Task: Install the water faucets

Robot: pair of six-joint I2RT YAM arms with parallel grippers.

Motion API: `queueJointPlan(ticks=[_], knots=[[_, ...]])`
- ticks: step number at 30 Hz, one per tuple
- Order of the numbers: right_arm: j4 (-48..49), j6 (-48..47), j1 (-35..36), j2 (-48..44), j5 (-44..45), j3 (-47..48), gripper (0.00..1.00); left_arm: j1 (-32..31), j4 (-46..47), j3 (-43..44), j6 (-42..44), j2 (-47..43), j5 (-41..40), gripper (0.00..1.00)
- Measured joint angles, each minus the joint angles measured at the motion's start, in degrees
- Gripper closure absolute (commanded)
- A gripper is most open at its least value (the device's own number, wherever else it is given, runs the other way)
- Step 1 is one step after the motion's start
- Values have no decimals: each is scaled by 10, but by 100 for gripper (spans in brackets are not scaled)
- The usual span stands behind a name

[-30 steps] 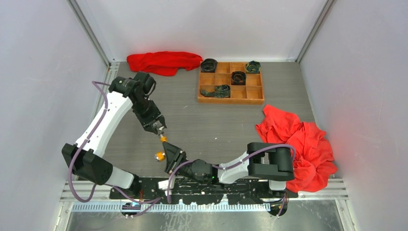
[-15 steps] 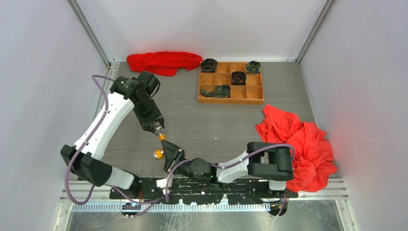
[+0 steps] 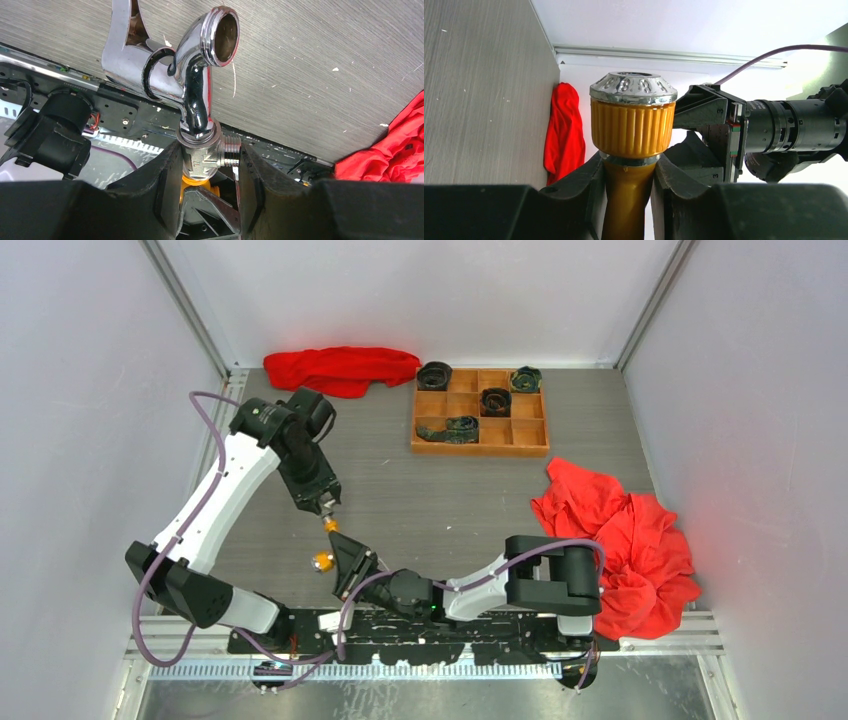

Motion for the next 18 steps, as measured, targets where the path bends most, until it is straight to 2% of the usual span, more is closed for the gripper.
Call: queueJointPlan(ticks=[18], knots=[[12, -2, -3, 5, 0, 2, 99, -6, 0, 1, -1, 0, -10, 100]])
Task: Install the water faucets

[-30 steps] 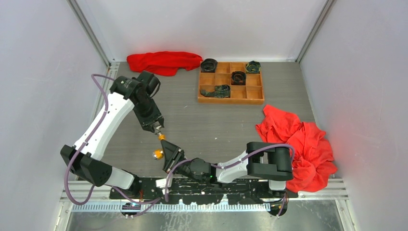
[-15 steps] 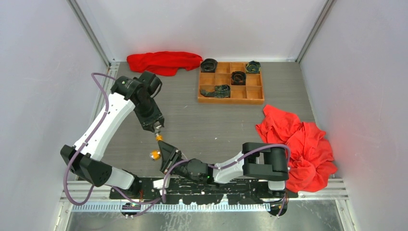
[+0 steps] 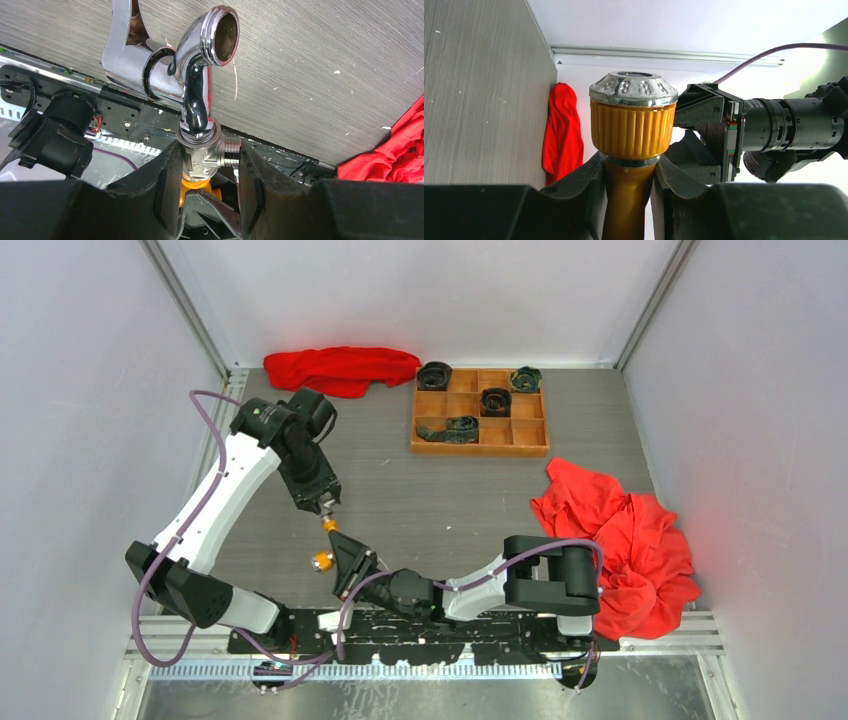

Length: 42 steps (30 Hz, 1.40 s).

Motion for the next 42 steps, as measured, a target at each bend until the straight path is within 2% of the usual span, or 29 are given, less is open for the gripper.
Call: queueJointPlan(ticks=[42], knots=[[17, 2, -12, 0, -7, -8, 99, -1, 5, 0, 1, 0, -9, 100]])
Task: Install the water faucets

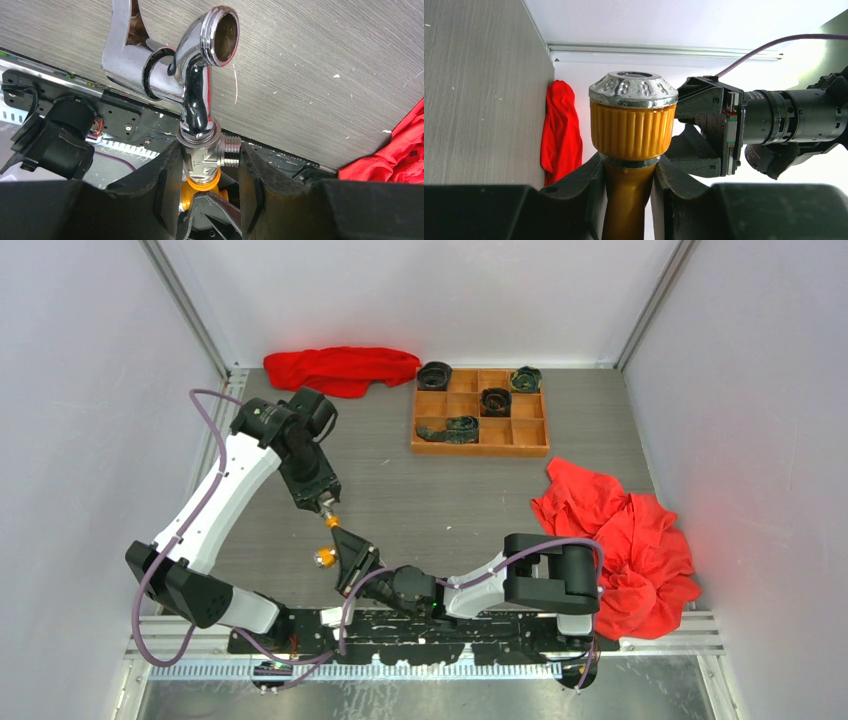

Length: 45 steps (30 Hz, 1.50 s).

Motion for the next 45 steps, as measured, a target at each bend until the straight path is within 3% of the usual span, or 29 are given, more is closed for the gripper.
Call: queueJointPlan(ticks=[24, 45], knots=[[-34, 82, -4, -26, -18, 0, 99, -7, 0, 0, 2, 0, -5, 100], [-1, 166, -17, -22, -30, 0, 99, -12, 19, 0, 2, 0, -8, 100]])
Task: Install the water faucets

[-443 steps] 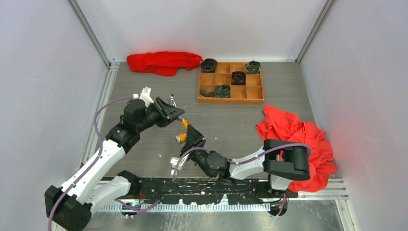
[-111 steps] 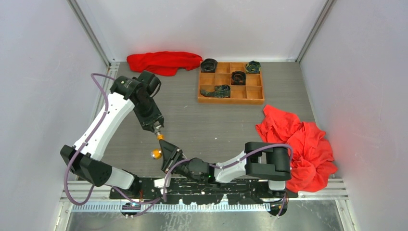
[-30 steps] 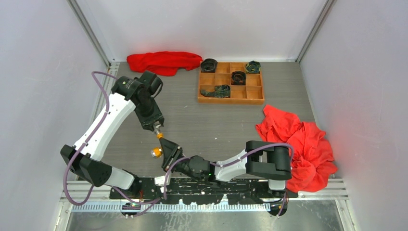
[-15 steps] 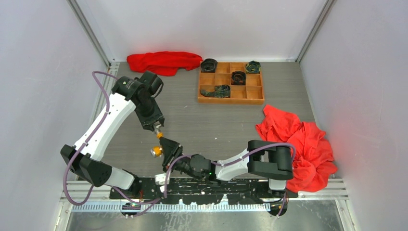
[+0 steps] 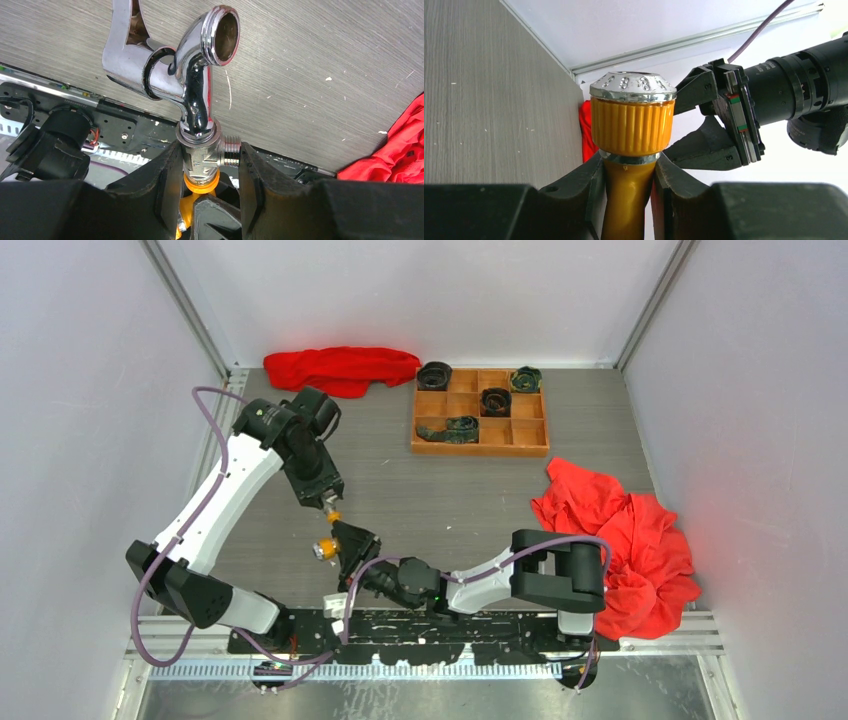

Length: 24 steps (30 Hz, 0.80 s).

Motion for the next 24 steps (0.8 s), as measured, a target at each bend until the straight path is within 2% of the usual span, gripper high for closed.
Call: queueJointPlan(ticks=[10, 24], knots=[[52, 47, -6, 9, -4, -11, 99, -2, 5, 3, 0, 0, 0, 100], [86, 66, -8, 9, -3, -11, 99, -3, -18, 47, 25, 14, 14, 100]])
